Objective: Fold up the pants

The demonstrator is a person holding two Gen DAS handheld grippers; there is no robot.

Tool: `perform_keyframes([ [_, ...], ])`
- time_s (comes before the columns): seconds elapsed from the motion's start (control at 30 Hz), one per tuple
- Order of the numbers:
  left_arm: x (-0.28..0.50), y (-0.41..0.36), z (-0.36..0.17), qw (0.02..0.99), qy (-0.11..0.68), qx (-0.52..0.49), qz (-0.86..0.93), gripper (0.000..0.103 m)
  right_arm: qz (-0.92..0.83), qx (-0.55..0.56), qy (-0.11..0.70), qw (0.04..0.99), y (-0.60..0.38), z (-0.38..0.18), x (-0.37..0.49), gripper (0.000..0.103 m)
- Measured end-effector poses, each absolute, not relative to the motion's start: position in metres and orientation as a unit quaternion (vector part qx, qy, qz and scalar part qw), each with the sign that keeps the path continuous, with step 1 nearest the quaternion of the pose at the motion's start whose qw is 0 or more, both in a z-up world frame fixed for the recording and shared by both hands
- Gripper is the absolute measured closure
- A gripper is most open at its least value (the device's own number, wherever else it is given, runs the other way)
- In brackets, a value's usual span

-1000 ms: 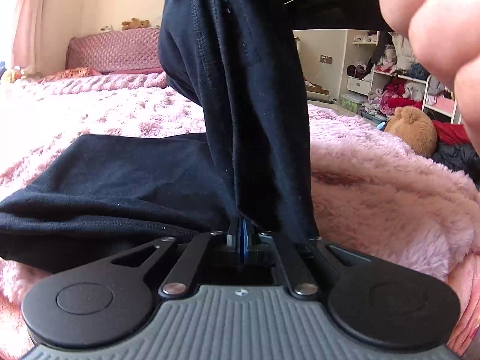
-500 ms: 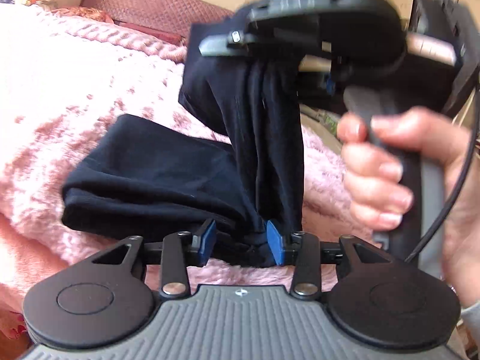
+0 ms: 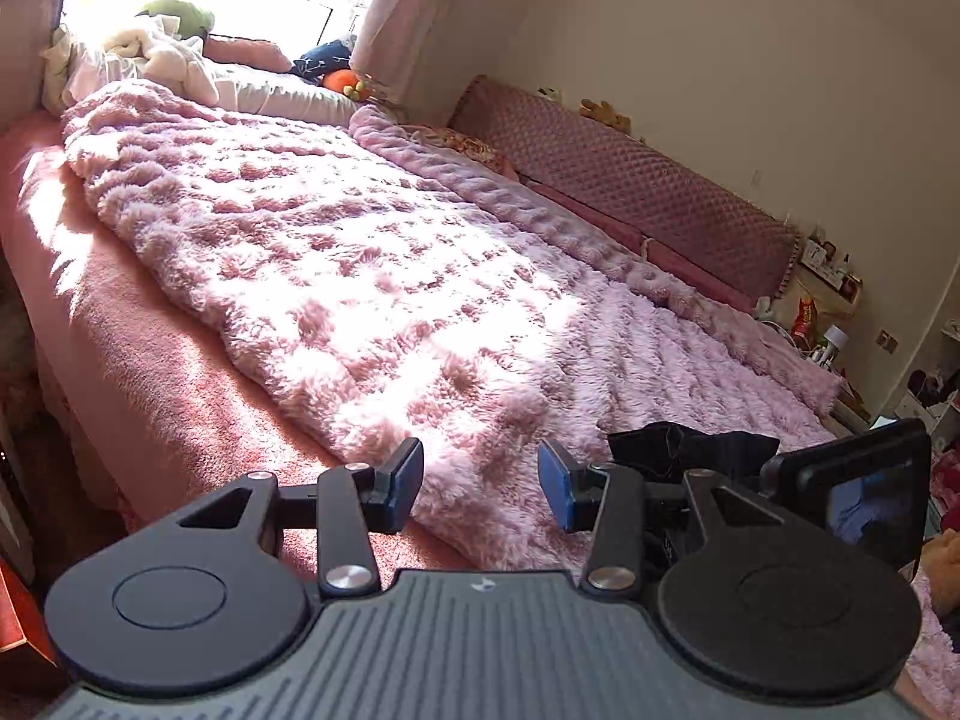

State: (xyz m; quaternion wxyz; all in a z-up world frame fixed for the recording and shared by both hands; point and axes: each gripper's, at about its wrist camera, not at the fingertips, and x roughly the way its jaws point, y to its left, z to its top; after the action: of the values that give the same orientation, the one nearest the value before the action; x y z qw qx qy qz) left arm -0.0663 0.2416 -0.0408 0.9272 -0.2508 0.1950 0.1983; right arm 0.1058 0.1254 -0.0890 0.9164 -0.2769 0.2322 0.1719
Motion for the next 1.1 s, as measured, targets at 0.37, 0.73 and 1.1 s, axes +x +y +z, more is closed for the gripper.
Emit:
perform_keyframes([
  [0.37, -0.072, 0.26, -0.043, 0.916, 0.199, -0.275, 0.213, 0.053, 0.305, -0.305, 0.261, 0.864, 0.136, -0.102, 0.079, 0.018],
  [0.73, 0.012, 0.223, -0.024, 0.926, 0.234, -0.286, 0.072, 0.093, 0.383, 0.073, 0.272, 0.88, -0.021, -0.013, 0.117, 0.046],
  [1.1, 0.09, 0.148, -0.091, 0.932, 0.325, -0.159, 0.023, 0.103, 0.263, 0.027, 0.337, 0.903, -0.045, -0.075, 0.131, 0.103],
])
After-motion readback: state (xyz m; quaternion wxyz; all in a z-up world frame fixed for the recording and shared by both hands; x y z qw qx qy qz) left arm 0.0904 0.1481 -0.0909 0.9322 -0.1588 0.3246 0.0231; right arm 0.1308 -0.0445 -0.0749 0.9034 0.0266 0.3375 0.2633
